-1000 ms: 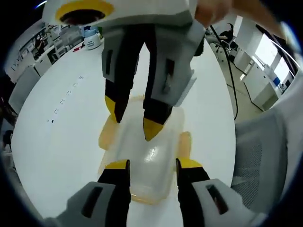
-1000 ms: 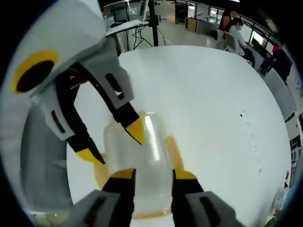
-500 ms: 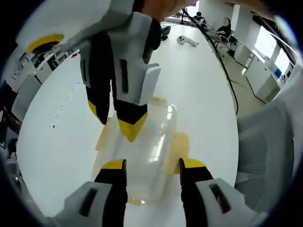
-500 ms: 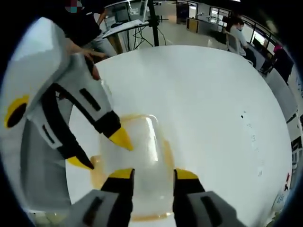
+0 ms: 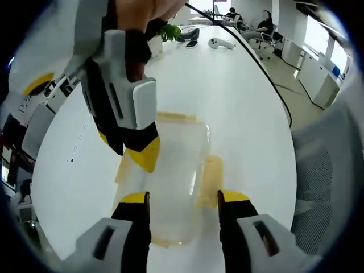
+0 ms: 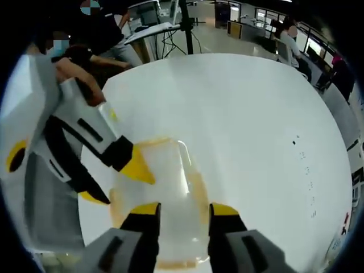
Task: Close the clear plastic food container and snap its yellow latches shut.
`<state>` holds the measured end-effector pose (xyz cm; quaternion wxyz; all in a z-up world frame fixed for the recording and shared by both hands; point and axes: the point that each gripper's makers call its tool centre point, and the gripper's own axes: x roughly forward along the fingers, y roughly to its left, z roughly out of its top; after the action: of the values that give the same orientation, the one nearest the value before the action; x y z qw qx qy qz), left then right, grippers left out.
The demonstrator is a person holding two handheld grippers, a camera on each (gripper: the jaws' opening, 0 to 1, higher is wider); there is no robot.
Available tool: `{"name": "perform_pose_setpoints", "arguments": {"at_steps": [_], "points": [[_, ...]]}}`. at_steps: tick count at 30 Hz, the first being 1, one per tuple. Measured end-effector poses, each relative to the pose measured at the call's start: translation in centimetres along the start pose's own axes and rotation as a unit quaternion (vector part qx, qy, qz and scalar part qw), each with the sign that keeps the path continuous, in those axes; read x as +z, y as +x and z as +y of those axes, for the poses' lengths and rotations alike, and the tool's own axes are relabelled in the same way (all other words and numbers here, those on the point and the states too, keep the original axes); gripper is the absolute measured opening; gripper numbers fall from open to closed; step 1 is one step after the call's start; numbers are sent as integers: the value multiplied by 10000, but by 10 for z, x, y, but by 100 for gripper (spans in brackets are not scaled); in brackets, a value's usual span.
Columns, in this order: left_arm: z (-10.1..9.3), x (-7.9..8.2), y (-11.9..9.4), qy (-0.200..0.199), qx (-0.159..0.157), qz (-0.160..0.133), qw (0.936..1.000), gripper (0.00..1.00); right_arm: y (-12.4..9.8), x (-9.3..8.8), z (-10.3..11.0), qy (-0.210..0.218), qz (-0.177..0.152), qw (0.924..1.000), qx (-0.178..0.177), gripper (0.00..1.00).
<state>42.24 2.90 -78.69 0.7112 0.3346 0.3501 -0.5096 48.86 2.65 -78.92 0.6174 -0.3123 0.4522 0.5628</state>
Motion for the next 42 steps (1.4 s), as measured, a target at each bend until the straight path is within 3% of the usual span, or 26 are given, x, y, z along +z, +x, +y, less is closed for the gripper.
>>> {"name": "perform_pose_setpoints", "arguments": {"at_steps": [20,24,29,33,34,35,36,37,39,42], "points": [[3,-2,6,168,648,-145,9977,41,7,2,0,-188,309,9976,593,31],[3,-5,8,561,747,14,9956,41,7,1,2,-240,386,9962,747,30],[4,-6,9,452,830,-75,9955,39,8,2,3,-354,510,9944,856,29],[6,-5,10,414,855,-4,9955,37,11,1,5,-483,809,9920,838,28],[14,-7,8,609,1138,78,9916,34,12,3,6,-548,867,9912,837,27],[0,-8,13,516,813,38,9953,33,11,-1,11,-454,1012,9897,909,25],[9,-7,11,478,941,105,9944,33,11,-4,14,-443,994,9904,856,25],[9,-6,10,370,873,223,9952,33,11,-7,16,-456,1033,9897,882,25],[6,-5,10,606,922,137,9938,33,10,-2,7,-402,981,9901,921,25],[6,-6,10,611,887,78,9942,34,9,0,7,-329,919,9909,925,25]]}}
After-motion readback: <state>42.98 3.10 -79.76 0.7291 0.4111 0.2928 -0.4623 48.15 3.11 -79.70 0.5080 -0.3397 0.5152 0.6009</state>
